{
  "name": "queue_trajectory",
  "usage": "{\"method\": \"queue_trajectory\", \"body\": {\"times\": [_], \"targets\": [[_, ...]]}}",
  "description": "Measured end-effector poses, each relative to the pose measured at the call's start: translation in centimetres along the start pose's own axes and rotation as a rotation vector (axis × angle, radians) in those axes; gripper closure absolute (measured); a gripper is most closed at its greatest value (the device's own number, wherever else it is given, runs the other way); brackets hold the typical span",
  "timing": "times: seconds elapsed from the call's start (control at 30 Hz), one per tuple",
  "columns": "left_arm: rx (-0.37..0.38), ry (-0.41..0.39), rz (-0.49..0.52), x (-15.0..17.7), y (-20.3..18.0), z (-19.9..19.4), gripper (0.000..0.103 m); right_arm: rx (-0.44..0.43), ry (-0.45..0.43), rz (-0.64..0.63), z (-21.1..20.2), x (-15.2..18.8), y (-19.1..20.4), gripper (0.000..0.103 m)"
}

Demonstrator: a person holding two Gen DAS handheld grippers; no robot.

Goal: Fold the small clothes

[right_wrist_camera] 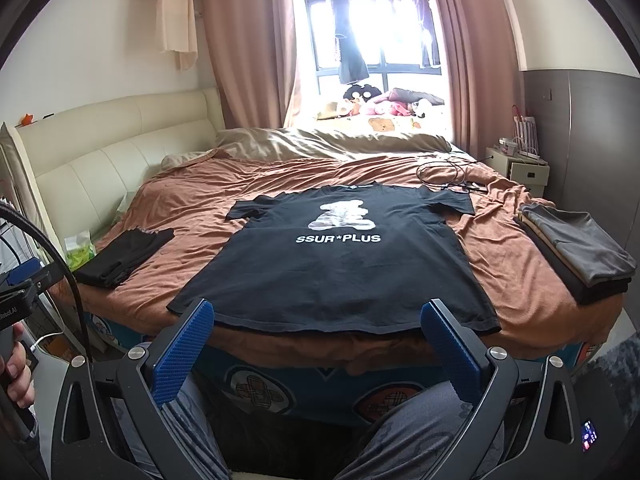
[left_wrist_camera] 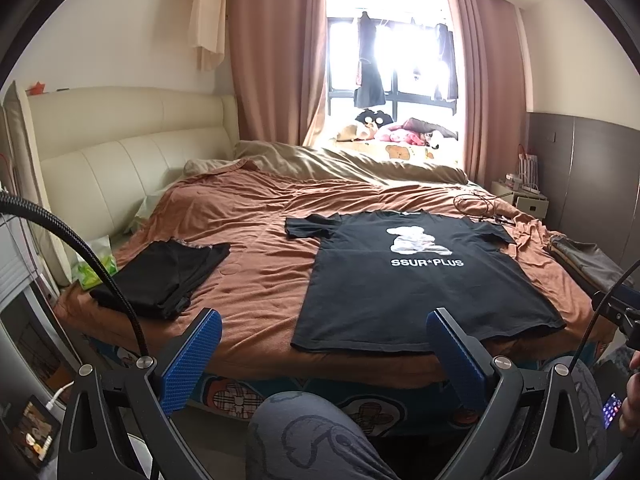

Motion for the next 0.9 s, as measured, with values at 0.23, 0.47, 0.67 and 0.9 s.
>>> {"method": "queue_trajectory", "body": {"times": [0.23,0.47,0.67,0.9], "targets": [[-0.001,0.001,0.001,0.05,-0.07,0.02,0.000,-0.002,-0.001,-0.005,0.09,-0.10,0.01,0.000],[0.001,0.004,0.011,0.01,-0.33,-0.03,0.000,-0.005,-0.003,-0.004,0.08,-0.11,-0.08,0.000],[0.002,0.003,0.010,0.02,-0.36,-0.04,0.000,-0.005,-0.004,-0.005,0.04,-0.12,-0.06,0.000],[0.003,0.002,0.010,0.07,-0.39,-0.10,0.000,-0.007,-0.005,-0.008,0.03,-0.23,-0.07,0.000]]}}
Point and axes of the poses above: each gripper's, at about its wrist camera, not at the fingertips, and z roughly the way its jaws point, y to its left, x to its underside, the point moved 8 cm from there along z, roughly the way its jaws point, and after that the axes turned 1 degree about y, right-handed, at the moved point
